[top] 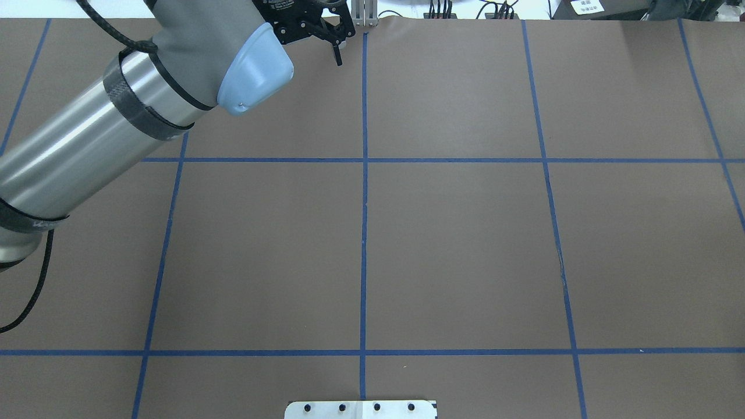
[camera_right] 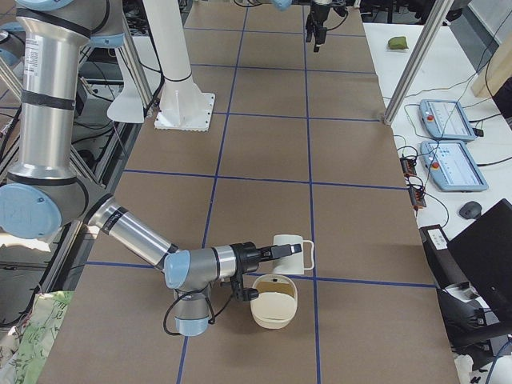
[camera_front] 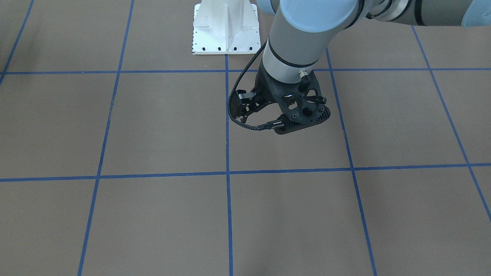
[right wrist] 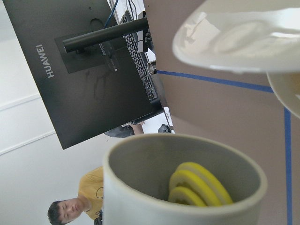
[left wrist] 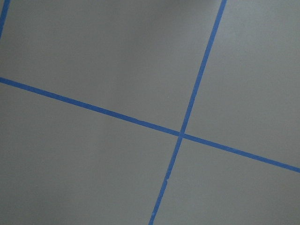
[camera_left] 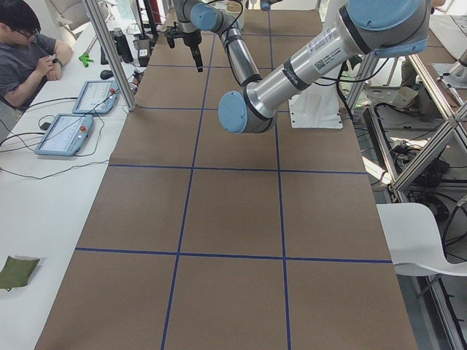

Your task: Left arm hands cup to right arm to dump lemon

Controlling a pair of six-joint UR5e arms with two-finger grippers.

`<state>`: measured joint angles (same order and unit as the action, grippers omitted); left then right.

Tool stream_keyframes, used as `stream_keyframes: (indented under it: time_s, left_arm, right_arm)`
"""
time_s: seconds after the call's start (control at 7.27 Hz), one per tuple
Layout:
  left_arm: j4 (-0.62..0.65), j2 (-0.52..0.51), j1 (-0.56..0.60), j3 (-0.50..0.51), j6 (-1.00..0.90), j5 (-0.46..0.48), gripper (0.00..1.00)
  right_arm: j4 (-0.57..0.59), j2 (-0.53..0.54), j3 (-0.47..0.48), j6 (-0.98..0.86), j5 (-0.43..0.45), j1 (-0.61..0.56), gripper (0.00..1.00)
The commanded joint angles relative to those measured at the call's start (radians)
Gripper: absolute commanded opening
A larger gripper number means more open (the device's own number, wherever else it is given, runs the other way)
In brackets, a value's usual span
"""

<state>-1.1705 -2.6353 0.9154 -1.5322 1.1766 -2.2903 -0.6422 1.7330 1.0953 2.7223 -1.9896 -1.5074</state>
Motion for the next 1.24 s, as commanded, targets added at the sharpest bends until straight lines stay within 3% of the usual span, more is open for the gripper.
stream_keyframes:
  time_s: [0.0, 0.28, 1.1]
  left_arm:
    - [0.000, -0.002, -0.001, 0.001, 0.000, 0.000, 1.00]
    - [0.017, -0.005, -0.001, 0.001, 0.000, 0.000, 1.00]
    - [0.020, -0.003, -0.004, 0.000, 0.000, 0.005, 1.00]
  right_arm:
    - [-0.013, 0.008, 0.000, 0.149, -0.006, -0.019, 0.00]
    - [-0.072, 0.043, 0.000, 0.220, -0.006, -0.020, 0.00]
    - [-0.080, -0.007, 0.003, 0.389, -0.009, -0.034, 0.00]
